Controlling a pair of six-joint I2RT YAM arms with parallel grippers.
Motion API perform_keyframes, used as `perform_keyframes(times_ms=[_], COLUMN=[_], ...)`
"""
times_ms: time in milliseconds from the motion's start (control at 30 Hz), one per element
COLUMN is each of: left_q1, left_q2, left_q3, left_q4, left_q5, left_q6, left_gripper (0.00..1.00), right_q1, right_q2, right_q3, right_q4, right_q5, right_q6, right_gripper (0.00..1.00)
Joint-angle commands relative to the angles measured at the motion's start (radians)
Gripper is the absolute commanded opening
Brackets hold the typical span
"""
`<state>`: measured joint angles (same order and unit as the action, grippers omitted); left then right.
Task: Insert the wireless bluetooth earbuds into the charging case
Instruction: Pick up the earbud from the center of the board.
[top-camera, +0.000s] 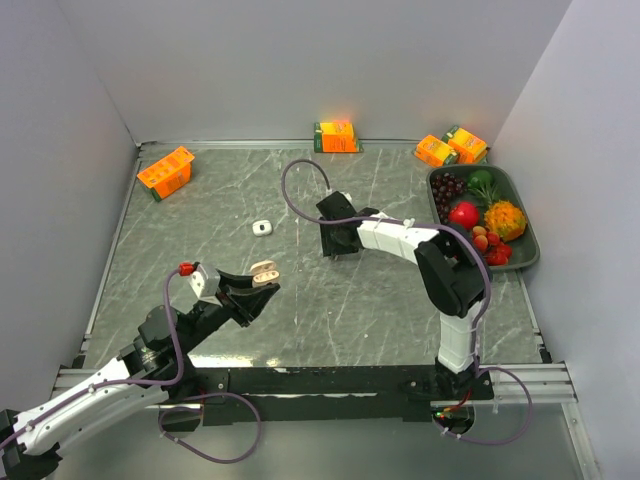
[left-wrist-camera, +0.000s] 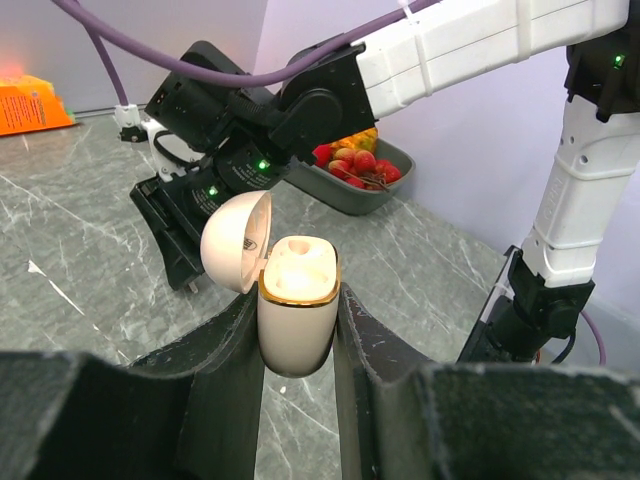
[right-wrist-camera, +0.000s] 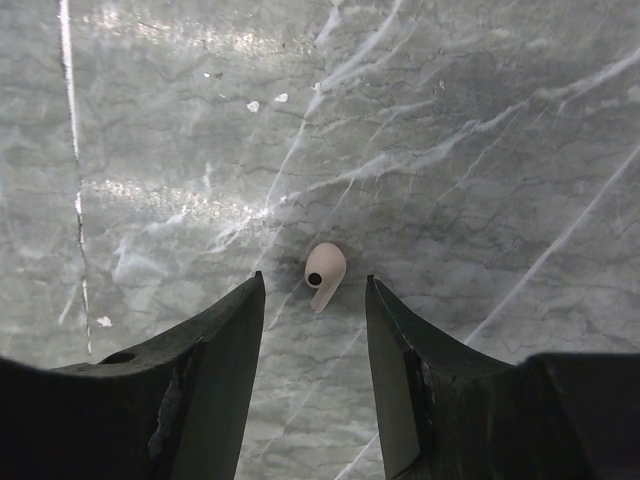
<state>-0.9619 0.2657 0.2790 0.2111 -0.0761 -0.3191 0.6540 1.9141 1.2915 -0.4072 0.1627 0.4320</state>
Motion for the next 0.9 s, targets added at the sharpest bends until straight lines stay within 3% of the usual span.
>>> perform_keyframes(times_ms=[0,467,867], left_q1=[-0.005,-0.003,-0.005], left_q2=[0.007,0.013,0.02], left_q3=[0.022,0.019,0.019], left_q4=[0.028,0.03,0.031], left_q5=[-0.002,-0.004,-0.005], left_q6=[-0.006,-0.012,-0.015], left_gripper=[0.01,0.01,0.01], right_q1=[-0.011,-0.028,-0.04], right_q2=[0.023,0.06,0.085], right_q3=[0.029,0.034,0.057], right_q4=[0.007,0.024,0.021], right_q5=[-0.009,-0.029,-0.04], right_q6=[0.024,0.027,0.03], right_gripper=[0.52,0.45,0.49])
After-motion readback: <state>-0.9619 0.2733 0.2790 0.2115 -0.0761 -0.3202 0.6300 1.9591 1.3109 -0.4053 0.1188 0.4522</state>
